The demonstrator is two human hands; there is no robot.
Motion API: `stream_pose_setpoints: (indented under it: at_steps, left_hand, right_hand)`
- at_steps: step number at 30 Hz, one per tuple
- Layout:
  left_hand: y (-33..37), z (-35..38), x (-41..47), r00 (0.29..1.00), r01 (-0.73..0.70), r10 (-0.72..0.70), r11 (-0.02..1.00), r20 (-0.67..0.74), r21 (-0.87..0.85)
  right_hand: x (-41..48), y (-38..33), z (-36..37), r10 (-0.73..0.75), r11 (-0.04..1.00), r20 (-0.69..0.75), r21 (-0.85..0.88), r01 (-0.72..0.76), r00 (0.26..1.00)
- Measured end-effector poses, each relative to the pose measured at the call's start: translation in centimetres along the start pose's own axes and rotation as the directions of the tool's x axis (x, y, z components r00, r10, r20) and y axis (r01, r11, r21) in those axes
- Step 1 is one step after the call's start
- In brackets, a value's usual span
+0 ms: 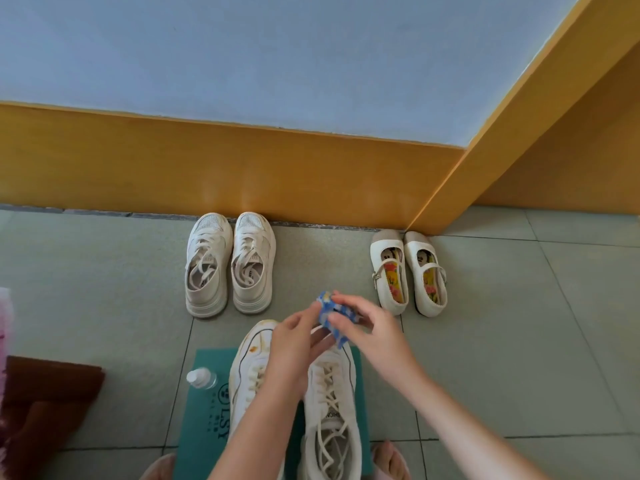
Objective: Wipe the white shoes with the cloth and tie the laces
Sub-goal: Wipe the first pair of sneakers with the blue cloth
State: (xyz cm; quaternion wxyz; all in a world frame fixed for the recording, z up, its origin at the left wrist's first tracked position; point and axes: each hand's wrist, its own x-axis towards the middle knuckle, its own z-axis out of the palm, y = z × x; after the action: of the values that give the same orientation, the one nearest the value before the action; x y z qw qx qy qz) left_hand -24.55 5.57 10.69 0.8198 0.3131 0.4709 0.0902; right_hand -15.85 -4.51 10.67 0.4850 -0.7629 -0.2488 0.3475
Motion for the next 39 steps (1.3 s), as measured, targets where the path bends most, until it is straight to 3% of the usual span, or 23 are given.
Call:
stream_pose_setpoints:
  at_steps: [3, 5, 8, 10, 12, 15, 22, 29, 39]
  left_hand:
    - [0.4, 0.4, 0.8, 0.995, 0.092, -0.086, 0.988, 0.049, -0.128]
    - [0.5, 0.6, 1.4, 0.987, 0.132, -0.122, 0.986, 0.101, -0.101]
    - [0.3, 1.0, 2.1, 0.988, 0.101, -0.109, 0.992, 0.11, 0.078]
    - [0.0, 0.8, 2.2, 0.999, -0.006, -0.006, 0.966, 0.044, 0.258]
    - [-1.0, 0.2, 1.9, 0.986, -0.137, 0.166, 0.864, -0.016, 0.485]
    - [-3.7, -0.4, -0.1, 0.945, -0.226, 0.328, 0.618, 0.014, 0.753]
    - [-8.6, -1.0, -3.0, 0.941, -0.132, 0.337, 0.294, 0.027, 0.947]
    - [-9.2, -1.2, -3.2, 0.949, -0.033, 0.313, 0.238, -0.044, 0.971]
    - [-9.5, -2.0, -3.3, 0.951, -0.039, 0.308, 0.214, -0.03, 0.976]
  right_hand:
    - [0.7, 1.5, -0.4, 0.044, 0.998, -0.017, 0.041, -0.043, 0.999]
    - [1.3, 2.4, -0.8, 0.057, 0.994, -0.062, 0.093, -0.051, 0.996]
    - [2.4, 3.9, -1.8, 0.069, 0.989, -0.126, 0.136, -0.052, 0.99]
    - [3.0, 5.0, -2.7, 0.089, 0.99, -0.157, 0.123, -0.07, 0.984]
    - [3.3, 6.0, -3.3, 0.104, 0.99, -0.179, 0.114, -0.084, 0.978]
    - [3.8, 6.9, -3.2, 0.095, 0.993, -0.167, 0.084, -0.082, 0.981]
    - [5.0, 6.5, -0.4, 0.029, 0.995, -0.028, -0.097, -0.031, 0.999]
    - [4.4, 7.2, 0.8, -0.136, 0.923, 0.065, -0.355, 0.15, 0.989]
    - [2.9, 8.7, 0.5, -0.299, 0.856, 0.05, -0.427, 0.291, 0.953]
